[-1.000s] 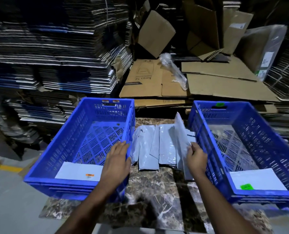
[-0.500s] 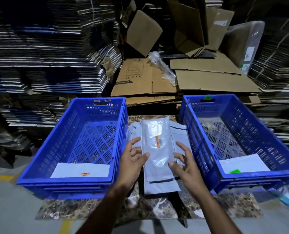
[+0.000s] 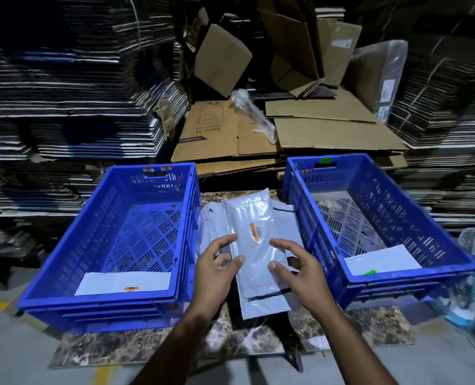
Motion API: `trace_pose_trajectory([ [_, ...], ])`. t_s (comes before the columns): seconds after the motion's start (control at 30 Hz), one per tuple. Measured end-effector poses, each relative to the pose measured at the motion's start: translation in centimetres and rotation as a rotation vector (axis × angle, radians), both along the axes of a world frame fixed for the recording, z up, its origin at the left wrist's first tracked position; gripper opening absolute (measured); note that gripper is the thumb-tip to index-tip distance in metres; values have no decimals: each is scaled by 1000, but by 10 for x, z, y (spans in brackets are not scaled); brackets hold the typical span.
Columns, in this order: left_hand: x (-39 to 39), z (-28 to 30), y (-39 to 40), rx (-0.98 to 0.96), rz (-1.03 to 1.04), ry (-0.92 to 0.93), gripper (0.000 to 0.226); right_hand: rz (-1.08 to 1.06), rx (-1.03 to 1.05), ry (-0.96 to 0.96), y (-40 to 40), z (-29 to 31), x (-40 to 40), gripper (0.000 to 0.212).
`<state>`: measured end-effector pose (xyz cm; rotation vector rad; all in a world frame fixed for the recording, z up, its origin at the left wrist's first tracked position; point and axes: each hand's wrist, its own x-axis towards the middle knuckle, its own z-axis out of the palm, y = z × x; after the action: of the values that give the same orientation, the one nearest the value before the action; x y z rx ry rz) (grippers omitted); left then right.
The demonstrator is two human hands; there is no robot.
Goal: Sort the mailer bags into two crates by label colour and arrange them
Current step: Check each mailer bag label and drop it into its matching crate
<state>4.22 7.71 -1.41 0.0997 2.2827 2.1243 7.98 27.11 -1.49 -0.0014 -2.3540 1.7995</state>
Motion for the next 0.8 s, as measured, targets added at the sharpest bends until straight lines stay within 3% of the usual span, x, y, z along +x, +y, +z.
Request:
trace_pose_trajectory([
  [0.17,10,-6,16,52,-29,6,43,-15,111,-22,11,6,-4,35],
  [0.3,7,-3,28,102,-30,6,46,-101,71,-16,15,3,-4,34],
  [0.57,-55,37,-27,-244,-127,181,46,46,-116,-72,-13,-16,-11,28],
  [0.8,-112,103,-147,-569,-169,311,50,225,60,-25,-98,-20,-43,37],
])
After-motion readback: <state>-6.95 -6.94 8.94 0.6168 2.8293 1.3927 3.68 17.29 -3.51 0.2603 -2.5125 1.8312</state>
